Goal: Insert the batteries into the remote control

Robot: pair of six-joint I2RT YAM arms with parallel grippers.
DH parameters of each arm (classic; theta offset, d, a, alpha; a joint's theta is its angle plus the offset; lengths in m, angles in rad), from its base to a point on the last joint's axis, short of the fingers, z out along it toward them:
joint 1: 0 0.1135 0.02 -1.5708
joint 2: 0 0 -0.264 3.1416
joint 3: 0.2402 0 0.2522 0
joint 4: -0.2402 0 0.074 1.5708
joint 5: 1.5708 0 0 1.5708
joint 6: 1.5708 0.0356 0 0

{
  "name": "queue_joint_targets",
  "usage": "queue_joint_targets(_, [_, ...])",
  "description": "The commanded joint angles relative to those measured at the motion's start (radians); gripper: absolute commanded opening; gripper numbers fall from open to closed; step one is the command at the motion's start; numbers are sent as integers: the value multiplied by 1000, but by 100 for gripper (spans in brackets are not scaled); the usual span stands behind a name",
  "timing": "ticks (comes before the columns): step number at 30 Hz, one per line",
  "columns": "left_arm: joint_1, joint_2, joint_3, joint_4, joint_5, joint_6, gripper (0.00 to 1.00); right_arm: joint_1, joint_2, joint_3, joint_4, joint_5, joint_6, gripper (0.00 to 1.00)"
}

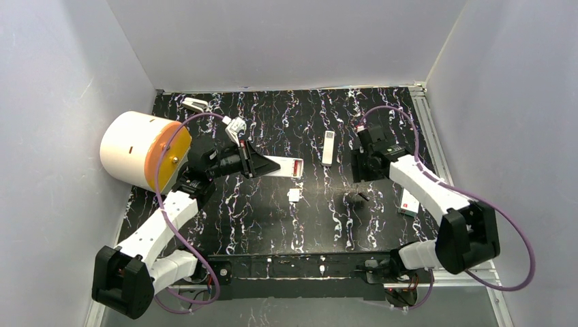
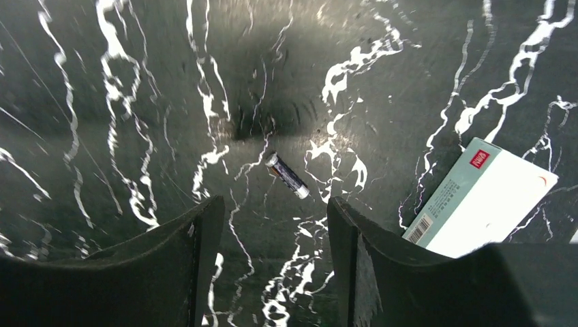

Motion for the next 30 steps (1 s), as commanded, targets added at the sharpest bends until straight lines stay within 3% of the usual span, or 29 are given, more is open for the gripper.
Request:
queue_joint_targets(1, [3,-2,43,-9,40,50,0,1,67,42,-89,-84,-183,65])
queue_joint_targets(7, [2,14,63,-9,35,54,0,4,186,78,-133,-75,-226,64])
queue_joint_targets(21, [4,9,59,-8,1,72,0,36,330,69,-134,-82,-272,48])
queue_joint_targets(30, [4,-1,58,-5,5,66,0,37,411,73,-102,-40,-271,47])
